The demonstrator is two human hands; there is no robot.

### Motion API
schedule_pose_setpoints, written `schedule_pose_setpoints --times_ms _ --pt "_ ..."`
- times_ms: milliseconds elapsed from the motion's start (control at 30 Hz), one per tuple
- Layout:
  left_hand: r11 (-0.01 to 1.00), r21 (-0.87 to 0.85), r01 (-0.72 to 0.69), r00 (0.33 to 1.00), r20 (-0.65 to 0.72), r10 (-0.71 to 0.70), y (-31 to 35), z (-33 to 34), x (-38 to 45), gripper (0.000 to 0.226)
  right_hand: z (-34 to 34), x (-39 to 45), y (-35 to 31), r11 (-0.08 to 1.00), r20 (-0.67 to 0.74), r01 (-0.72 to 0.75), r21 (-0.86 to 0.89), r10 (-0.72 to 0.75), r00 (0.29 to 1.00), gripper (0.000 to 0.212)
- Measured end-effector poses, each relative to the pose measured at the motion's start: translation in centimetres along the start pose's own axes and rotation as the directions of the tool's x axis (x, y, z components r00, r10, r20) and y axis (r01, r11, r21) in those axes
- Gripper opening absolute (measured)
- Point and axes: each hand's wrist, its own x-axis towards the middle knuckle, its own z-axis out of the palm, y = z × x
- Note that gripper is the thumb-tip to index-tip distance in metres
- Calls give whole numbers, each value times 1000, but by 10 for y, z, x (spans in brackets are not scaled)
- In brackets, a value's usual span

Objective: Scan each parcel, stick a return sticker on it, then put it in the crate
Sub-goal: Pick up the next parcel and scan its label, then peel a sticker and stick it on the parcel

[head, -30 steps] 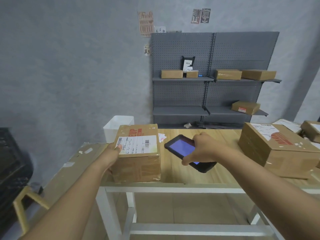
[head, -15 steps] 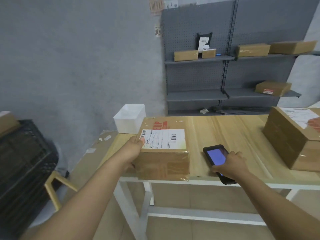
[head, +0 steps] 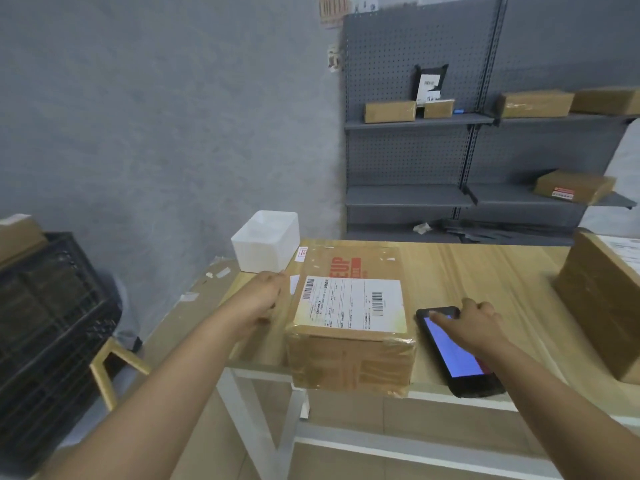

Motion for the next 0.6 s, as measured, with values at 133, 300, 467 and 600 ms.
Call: schedule_pose_setpoints --times_ms 133,300,467,600 --pt "972 218 -87 993 -60 102 -3 -16 52 26 -7 32 -28 990 -18 82 116 -80 997 71" --pt "845 489 -216 976 129 175 -14 -5 122 42 -7 69 -64 972 -39 155 176 -150 988 55" --pt "725 613 -315 946 268 184 -22 12 180 43 -7 102 -86 969 12 166 183 -172 985 44" --pt "523 765 -376 925 345 161 -16 22 213 20 -1 120 -95 955 73 138 264 -163 984 36"
